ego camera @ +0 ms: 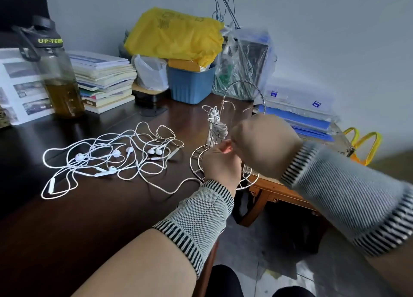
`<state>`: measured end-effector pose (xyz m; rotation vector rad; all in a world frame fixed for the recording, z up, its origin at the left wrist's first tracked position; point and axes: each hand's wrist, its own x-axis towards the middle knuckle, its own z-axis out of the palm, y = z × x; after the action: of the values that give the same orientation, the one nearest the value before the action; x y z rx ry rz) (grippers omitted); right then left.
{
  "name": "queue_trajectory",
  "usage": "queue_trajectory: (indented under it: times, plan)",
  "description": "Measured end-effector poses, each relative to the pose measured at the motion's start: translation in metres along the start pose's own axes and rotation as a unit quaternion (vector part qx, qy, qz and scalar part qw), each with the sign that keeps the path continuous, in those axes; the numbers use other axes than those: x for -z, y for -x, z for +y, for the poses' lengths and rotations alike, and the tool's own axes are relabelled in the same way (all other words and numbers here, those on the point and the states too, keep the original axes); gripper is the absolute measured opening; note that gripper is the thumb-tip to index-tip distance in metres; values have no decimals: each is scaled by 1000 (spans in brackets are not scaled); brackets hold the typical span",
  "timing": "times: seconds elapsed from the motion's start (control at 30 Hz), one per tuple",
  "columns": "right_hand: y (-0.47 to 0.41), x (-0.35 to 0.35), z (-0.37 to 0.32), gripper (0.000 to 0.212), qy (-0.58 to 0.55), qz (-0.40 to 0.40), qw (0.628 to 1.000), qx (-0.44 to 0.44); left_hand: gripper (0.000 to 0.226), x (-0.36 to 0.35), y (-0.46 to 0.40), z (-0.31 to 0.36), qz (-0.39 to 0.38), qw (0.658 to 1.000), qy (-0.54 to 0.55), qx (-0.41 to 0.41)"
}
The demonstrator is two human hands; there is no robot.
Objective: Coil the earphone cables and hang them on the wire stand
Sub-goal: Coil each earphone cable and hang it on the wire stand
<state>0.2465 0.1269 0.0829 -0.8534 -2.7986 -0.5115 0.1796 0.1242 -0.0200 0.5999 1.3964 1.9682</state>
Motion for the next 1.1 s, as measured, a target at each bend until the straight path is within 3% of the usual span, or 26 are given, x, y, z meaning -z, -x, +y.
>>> queue_trajectory:
  times: [0.07, 0.17, 0.27, 0.4, 0.47, 0.63, 0.77, 0.83, 0.9, 1.1]
  plan:
    - [21, -19, 7, 19, -51, 71, 996, -8, 24, 0, 1, 2, 1, 1000, 14, -5]
    - [34, -38, 26, 17, -216, 128, 963, -98, 11, 1, 1, 1, -3, 1000, -6, -10]
    - [38, -53, 39, 15, -346, 108, 910, -201, 5, 4, 2, 1, -15, 1000, -10, -5]
    - [38, -67, 47, 18, -478, 84, 819, -306, 17, 7, 5, 2, -33, 999, 21, 15]
    - [39, -71, 48, 17, -576, 77, 736, -348, 22, 8, 5, 2, -34, 999, 14, 9]
    - [35, -74, 40, 7, -790, 118, 469, -376, 23, 6, 5, 0, -8, 1000, -3, 10]
    - [30, -69, 35, 4, -868, 160, 318, -347, 14, 4, 7, 3, -1, 1000, 6, 20]
    - [27, -68, 32, 4, -880, 174, 284, -340, 16, 3, 8, 5, -1, 1000, 15, 22]
    - [26, -68, 31, 5, -882, 182, 273, -337, 25, 3, 9, 6, -9, 1000, 20, 21]
    - [27, -73, 28, 6, -874, 188, 292, -339, 41, 2, 5, 7, -10, 999, 34, 30]
